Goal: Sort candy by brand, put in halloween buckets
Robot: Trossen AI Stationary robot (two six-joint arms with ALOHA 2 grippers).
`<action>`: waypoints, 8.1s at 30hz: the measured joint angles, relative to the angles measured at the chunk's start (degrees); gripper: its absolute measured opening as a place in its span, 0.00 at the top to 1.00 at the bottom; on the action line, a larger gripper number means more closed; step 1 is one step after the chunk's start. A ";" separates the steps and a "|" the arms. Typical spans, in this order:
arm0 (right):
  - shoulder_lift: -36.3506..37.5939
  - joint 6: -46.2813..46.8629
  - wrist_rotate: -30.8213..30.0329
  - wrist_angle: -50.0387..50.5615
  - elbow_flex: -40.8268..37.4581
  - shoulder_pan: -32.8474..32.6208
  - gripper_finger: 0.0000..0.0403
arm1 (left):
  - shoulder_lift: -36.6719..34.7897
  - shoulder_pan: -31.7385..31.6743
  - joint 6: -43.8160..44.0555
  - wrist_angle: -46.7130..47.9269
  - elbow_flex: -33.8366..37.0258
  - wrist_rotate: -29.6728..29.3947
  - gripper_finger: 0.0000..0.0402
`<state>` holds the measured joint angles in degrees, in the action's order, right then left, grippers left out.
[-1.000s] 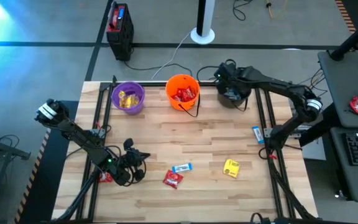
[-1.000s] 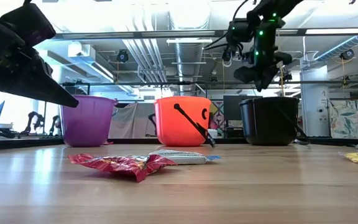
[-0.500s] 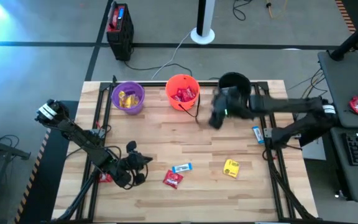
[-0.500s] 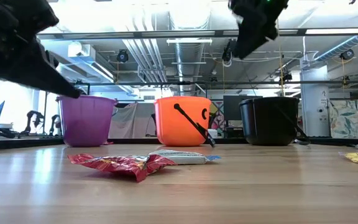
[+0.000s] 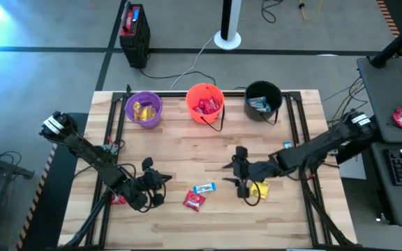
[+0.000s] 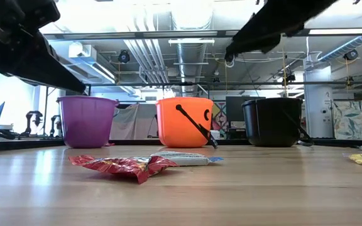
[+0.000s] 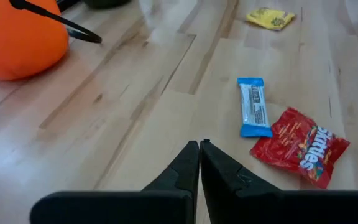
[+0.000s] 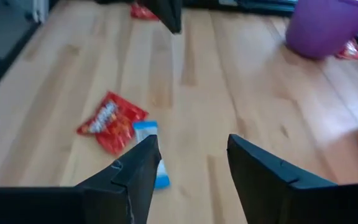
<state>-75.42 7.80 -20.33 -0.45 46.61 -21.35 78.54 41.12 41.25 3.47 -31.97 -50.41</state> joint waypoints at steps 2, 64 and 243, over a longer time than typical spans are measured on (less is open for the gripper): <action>-2.59 -0.25 0.45 -7.41 -1.91 -0.19 0.55 | 0.00 0.00 0.18 -0.59 0.00 -0.24 1.00; -37.41 -2.48 17.52 -30.96 7.20 5.64 0.98 | 0.02 0.02 -0.52 -2.12 0.28 -6.25 1.00; 9.68 12.65 -17.38 13.03 -1.42 -13.32 0.51 | 12.66 -66.54 -61.80 -4.72 -27.61 48.12 0.97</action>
<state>-65.73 20.45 -37.70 12.58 45.19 -34.67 91.21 -25.41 -20.55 -1.25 -59.58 -2.29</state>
